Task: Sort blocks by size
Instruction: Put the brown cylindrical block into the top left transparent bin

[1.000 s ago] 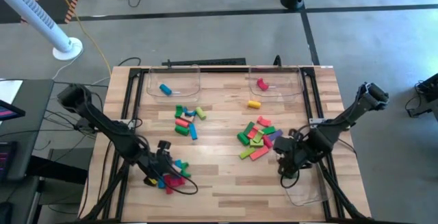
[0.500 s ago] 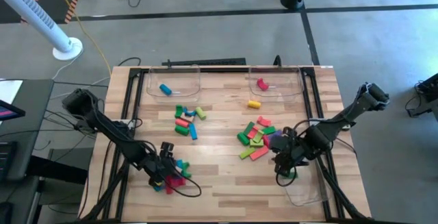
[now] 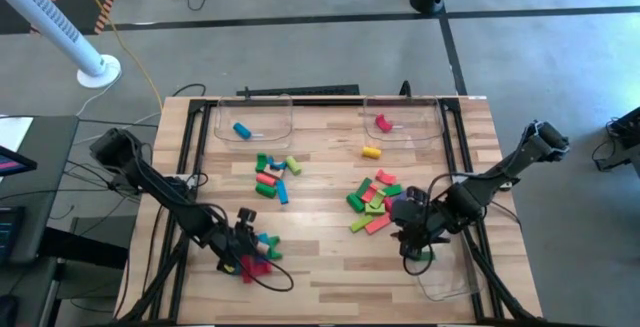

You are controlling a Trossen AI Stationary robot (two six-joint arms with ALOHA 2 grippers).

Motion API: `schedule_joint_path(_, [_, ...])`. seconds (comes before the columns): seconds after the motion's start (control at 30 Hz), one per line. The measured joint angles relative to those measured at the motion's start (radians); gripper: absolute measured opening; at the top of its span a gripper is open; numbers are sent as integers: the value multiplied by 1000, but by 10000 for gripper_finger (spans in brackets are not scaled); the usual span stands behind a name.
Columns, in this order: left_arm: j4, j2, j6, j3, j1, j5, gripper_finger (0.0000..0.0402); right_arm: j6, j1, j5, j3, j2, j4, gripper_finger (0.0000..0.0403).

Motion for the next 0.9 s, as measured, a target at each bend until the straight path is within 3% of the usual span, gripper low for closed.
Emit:
schedule_joint_path(0.27, [-28, -101, 36, 0, 17, -4, 129, -139, 0, 65, 31, 0, 145, 230])
schedule_joint_path(0.5, [-41, -303, 85, 0, 26, -71, 129, -377, 0, 83, 35, 2, 397, 230])
schedule_joint_path(0.7, [28, -464, 164, 0, 35, -102, 129, -566, -2, 106, 35, 17, 550, 230])
schedule_joint_path(0.9, [105, -544, 268, 0, 77, -104, 129, -764, -22, 107, 36, 65, 679, 230])
